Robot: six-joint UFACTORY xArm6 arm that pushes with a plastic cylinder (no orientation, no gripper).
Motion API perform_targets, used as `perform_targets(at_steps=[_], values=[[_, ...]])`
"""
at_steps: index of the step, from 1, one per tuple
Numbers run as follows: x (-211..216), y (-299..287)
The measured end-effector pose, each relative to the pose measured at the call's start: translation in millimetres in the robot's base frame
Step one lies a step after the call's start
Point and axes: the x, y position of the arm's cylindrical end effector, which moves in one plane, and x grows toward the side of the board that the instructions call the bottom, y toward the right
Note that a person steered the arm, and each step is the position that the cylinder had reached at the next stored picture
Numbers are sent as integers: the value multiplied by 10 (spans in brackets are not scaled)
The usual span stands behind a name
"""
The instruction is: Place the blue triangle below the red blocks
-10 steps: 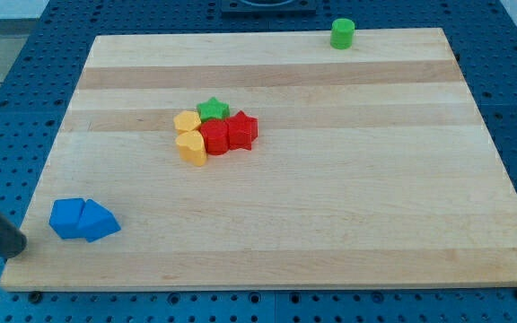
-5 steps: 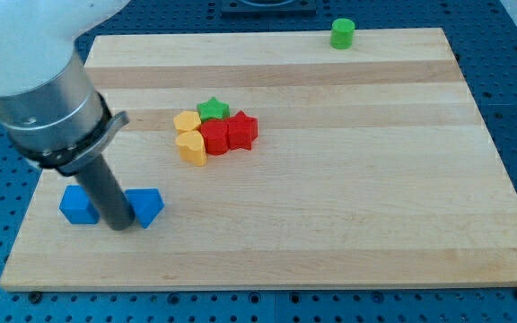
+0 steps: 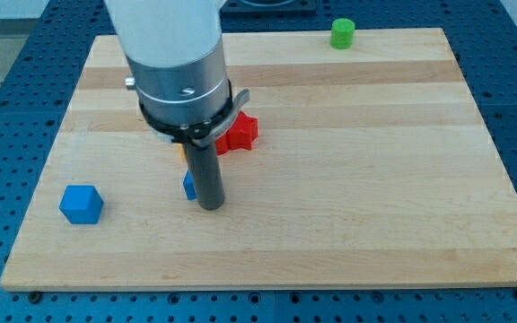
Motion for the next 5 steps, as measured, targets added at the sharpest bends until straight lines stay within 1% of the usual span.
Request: perform_targets(at_steps=[1,2,3,4,5], values=[[39,79],[271,-49],[82,-365],[-178,-369],[-189,-360]])
